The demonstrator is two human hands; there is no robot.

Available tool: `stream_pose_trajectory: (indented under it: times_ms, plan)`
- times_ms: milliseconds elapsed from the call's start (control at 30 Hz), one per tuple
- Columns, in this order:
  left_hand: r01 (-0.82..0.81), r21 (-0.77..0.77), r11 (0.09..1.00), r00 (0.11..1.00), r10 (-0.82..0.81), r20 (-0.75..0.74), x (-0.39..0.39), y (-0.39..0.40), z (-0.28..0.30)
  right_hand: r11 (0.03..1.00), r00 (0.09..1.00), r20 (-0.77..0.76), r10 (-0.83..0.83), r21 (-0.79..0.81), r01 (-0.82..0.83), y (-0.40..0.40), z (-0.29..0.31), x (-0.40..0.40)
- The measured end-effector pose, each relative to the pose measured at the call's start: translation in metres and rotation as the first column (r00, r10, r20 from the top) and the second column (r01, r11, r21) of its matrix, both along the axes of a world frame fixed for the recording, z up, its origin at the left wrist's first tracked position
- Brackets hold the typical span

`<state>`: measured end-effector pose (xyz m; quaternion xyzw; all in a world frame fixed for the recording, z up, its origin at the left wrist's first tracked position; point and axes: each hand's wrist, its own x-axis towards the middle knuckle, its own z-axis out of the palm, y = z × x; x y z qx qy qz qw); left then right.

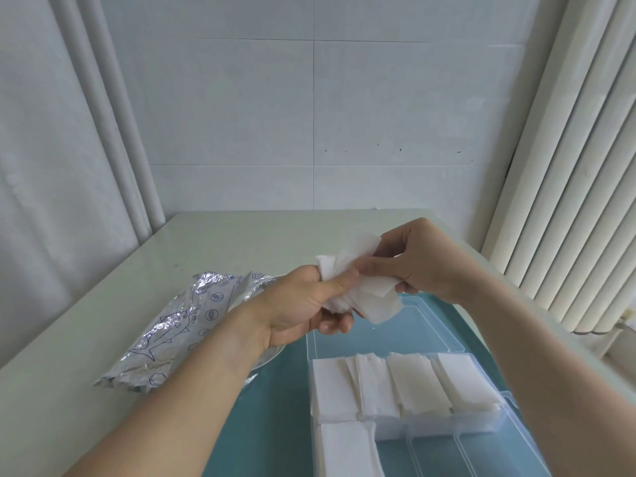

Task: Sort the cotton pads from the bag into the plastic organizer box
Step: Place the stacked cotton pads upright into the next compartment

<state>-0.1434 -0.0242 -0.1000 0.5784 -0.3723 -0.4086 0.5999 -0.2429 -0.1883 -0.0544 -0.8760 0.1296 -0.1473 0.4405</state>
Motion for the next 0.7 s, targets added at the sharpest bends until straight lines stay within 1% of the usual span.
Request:
stream_pose_trajectory:
  times_ms: [167, 300, 333, 400, 500, 700]
  plan:
    - [-0.058, 0.049, 0.997, 0.998, 0.058, 0.009, 0.000, 0.000, -0.002, 1.000, 1.000, -0.001, -0.017, -0.021, 0.017, -0.004, 0.001, -0.002]
    - [-0.175, 0.077, 0.982, 0.985, 0.174, 0.011, 0.003, -0.002, -0.002, 0.997, 0.997, 0.032, -0.068, -0.040, 0.069, -0.014, 0.009, -0.008]
    - [-0.196, 0.075, 0.978, 0.981, 0.196, 0.007, 0.004, -0.002, -0.002, 0.997, 0.998, 0.031, -0.059, -0.049, 0.060, -0.014, 0.011, -0.010]
    - [-0.214, 0.079, 0.974, 0.977, 0.214, 0.014, 0.006, -0.002, -0.003, 0.997, 1.000, -0.003, 0.020, -0.079, -0.020, -0.010, 0.014, -0.012]
    - [-0.170, 0.093, 0.981, 0.985, 0.167, 0.036, 0.004, -0.002, -0.002, 0.986, 0.987, -0.035, 0.156, -0.053, -0.158, 0.001, 0.014, -0.013]
    - [0.019, 0.079, 0.997, 0.998, -0.024, 0.059, -0.001, 0.001, -0.002, 0.980, 0.984, -0.067, 0.167, -0.103, -0.173, 0.011, 0.008, -0.012]
